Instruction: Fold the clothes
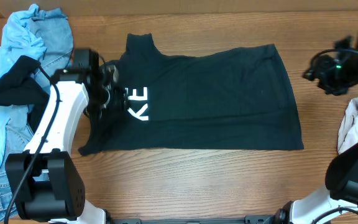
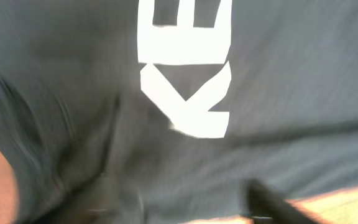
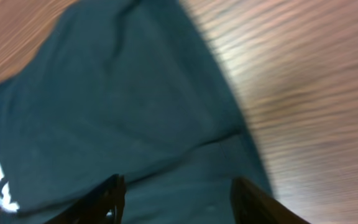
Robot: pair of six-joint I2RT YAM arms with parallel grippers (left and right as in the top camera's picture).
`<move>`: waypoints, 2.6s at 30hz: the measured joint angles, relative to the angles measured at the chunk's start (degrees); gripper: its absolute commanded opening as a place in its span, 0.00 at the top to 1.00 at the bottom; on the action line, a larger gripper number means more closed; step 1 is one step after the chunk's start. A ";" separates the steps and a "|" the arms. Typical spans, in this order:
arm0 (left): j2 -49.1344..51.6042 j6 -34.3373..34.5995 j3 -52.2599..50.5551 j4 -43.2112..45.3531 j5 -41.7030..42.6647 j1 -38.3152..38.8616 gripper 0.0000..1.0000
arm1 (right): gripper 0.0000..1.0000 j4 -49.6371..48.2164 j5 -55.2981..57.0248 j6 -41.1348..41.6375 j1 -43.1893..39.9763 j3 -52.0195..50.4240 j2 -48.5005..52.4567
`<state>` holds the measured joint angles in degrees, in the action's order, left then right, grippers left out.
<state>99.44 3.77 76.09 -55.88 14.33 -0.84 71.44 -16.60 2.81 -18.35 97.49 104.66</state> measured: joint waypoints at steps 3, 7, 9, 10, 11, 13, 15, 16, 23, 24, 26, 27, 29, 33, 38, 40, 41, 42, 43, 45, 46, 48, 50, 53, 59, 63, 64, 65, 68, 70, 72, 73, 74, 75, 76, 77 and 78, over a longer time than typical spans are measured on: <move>-0.02 -0.85 8.09 7.04 0.02 0.00 0.09 | 0.36 0.46 -1.01 -1.11 4.11 0.02 0.00; 3.85 -1.03 21.55 9.35 0.02 0.00 0.13 | 0.36 1.62 -1.33 -1.81 7.69 0.02 0.00; 8.41 -1.11 26.36 9.66 0.04 0.00 0.20 | 0.37 1.84 -1.42 -2.01 8.02 0.02 0.00; 12.04 -1.44 29.11 10.71 0.11 0.00 0.21 | 0.37 2.03 -1.42 -2.01 8.00 0.02 0.00; 15.78 -1.97 30.82 11.91 0.17 0.00 0.21 | 0.37 2.08 -1.40 -2.01 8.00 0.02 0.00; 22.29 -2.99 31.69 14.45 0.26 0.00 0.24 | 0.37 2.36 -1.40 -2.05 8.00 0.02 0.00; 26.45 -3.65 31.76 16.59 0.26 0.00 0.27 | 0.37 2.47 -1.42 -2.08 8.00 0.02 0.00; 28.02 -3.87 31.76 17.59 0.24 0.00 0.27 | 0.37 2.54 -1.42 -2.16 8.00 0.02 0.00; 32.79 -4.22 32.15 21.22 1.79 0.00 0.39 | 0.38 2.54 -1.09 -2.19 8.00 0.02 0.00; 33.48 -4.26 32.30 21.24 1.95 0.00 0.43 | 0.38 2.51 -1.07 -2.21 8.00 0.02 0.00; 34.82 -4.42 32.33 21.24 2.01 0.00 0.44 | 0.38 2.51 -1.03 -2.21 8.00 0.02 0.00; 35.69 -4.42 32.33 21.24 2.03 0.00 0.44 | 0.38 2.49 -1.01 -2.23 7.98 0.02 0.00; 37.00 -4.42 32.33 21.22 2.03 0.00 0.50 | 0.38 2.54 -1.01 -2.21 8.00 0.02 0.00; 37.16 -4.98 32.33 21.29 2.19 -0.07 0.88 | 0.41 2.49 -0.98 -2.23 8.00 0.02 0.00; 37.16 -4.13 32.54 20.79 2.62 -0.28 0.96 | 0.66 -0.72 -0.94 -2.23 8.00 0.00 0.00; 37.16 -2.54 33.55 17.57 2.69 -0.61 0.96 | 0.65 -5.01 -0.72 -2.51 8.00 0.00 0.02; 37.16 -1.92 34.18 16.17 2.71 -0.96 0.96 | 0.59 -6.19 -0.70 -2.58 8.00 0.00 0.02; 37.11 -0.96 34.64 14.64 2.84 -1.25 0.96 | 0.54 -8.04 -0.59 -2.71 8.00 0.02 0.15; 36.98 -0.09 34.95 13.11 2.91 -1.60 0.96 | 0.47 -10.32 -0.50 -3.08 8.00 0.02 0.68; 36.61 1.51 35.21 10.12 3.10 -2.25 0.96 | 0.34 -18.93 -0.26 -4.11 8.00 0.22 3.45; 36.30 2.14 35.28 8.35 3.17 -2.32 0.96 | 0.32 -22.08 -0.26 -4.50 8.00 0.33 4.87; 35.91 2.60 35.34 6.43 3.28 -2.32 0.96 | 0.25 -31.71 0.11 -5.29 8.00 0.04 9.86; 35.65 2.80 35.34 5.44 3.30 -2.27 0.96 | 0.22 -38.42 0.07 -5.38 8.24 0.76 14.62; 35.56 3.39 35.39 5.07 3.30 -2.19 0.96 | 0.20 -46.69 0.11 -5.66 9.55 0.74 22.91; 35.56 3.39 35.39 5.07 3.28 -0.68 0.96 | 0.21 -54.58 0.04 -5.81 13.22 0.70 30.34; 35.56 3.39 35.39 5.05 3.28 -0.24 0.96 | 0.69 -55.12 0.94 -5.86 13.07 0.70 30.80; 35.56 3.39 35.39 5.05 3.28 -0.26 0.96 | 0.86 -55.06 1.60 -5.81 13.07 0.70 30.84; 35.56 3.39 35.39 5.05 3.28 -0.26 0.96 | 0.94 -54.66 2.56 -5.88 13.09 0.70 30.93; 35.56 3.39 35.39 5.07 3.23 -0.26 0.96 | 0.96 -53.13 4.98 -5.11 13.07 0.76 30.95; 35.56 3.39 35.39 5.11 3.23 -0.26 0.96 | 0.96 -48.96 5.53 -4.68 13.03 2.56 30.95; 35.45 3.39 35.39 5.07 3.23 -0.44 0.96 | 0.96 -41.55 6.38 -4.46 12.81 5.79 30.93; 35.12 3.39 35.39 5.05 3.23 -0.74 0.96 | 0.96 -37.77 6.97 -4.37 12.63 7.91 30.91; 34.16 3.39 35.39 5.14 3.23 -1.11 0.96 | 0.94 -34.16 7.43 -4.33 12.33 10.97 30.67; 33.03 3.39 35.43 5.25 3.26 -1.62 0.96 | 0.92 -30.91 7.69 -4.28 12.09 13.84 30.14; 31.71 3.39 35.63 5.20 3.28 -2.21 0.96 | 0.91 -27.34 7.91 -4.22 11.89 16.50 29.40; 30.12 3.39 35.76 4.94 3.34 -2.82 0.96 | 0.91 -23.91 7.93 -4.28 11.74 18.56 28.46; 28.17 3.39 35.82 4.00 3.67 -3.48 0.96 | 0.91 -21.14 8.07 -4.28 11.63 20.22 27.08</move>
<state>127.61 7.16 111.92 -51.88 18.00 -4.32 50.30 -8.54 -1.48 -6.72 117.71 131.74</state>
